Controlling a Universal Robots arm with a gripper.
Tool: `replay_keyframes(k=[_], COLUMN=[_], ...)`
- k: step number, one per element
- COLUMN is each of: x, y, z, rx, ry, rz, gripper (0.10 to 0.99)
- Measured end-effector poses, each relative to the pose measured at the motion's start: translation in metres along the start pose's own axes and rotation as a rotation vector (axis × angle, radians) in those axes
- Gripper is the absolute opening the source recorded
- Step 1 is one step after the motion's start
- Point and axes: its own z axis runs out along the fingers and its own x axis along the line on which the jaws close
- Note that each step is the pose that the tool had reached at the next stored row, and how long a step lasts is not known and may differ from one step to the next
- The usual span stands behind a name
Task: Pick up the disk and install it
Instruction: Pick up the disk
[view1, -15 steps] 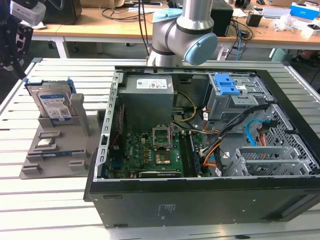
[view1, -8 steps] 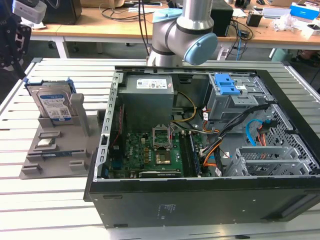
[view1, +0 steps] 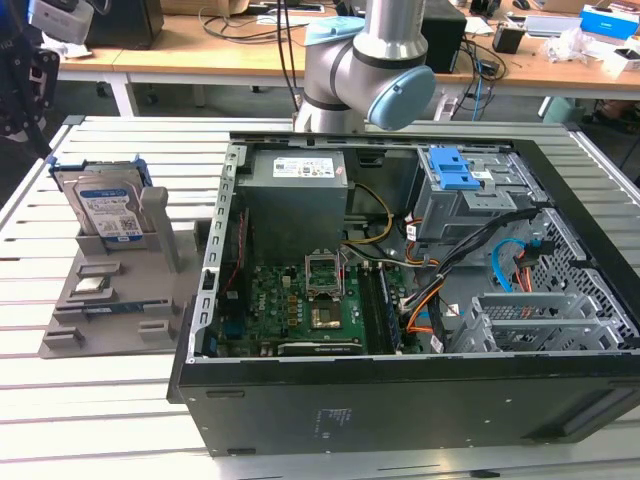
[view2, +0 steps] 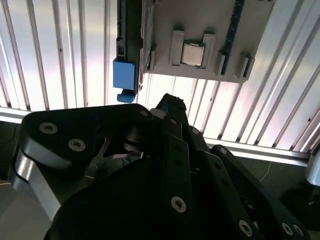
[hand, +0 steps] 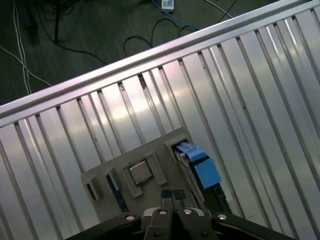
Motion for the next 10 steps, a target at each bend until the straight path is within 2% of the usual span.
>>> replay_keyframes(k=[6,10], x=[-0.0001,-0.0003], y=[0.0,0.0002], z=[0.0,0.0], rx=[-0.003,-0.004], ry=[0.0051,0.0076], rz=[-0.113,-0.168], gripper=[0.106,0.106])
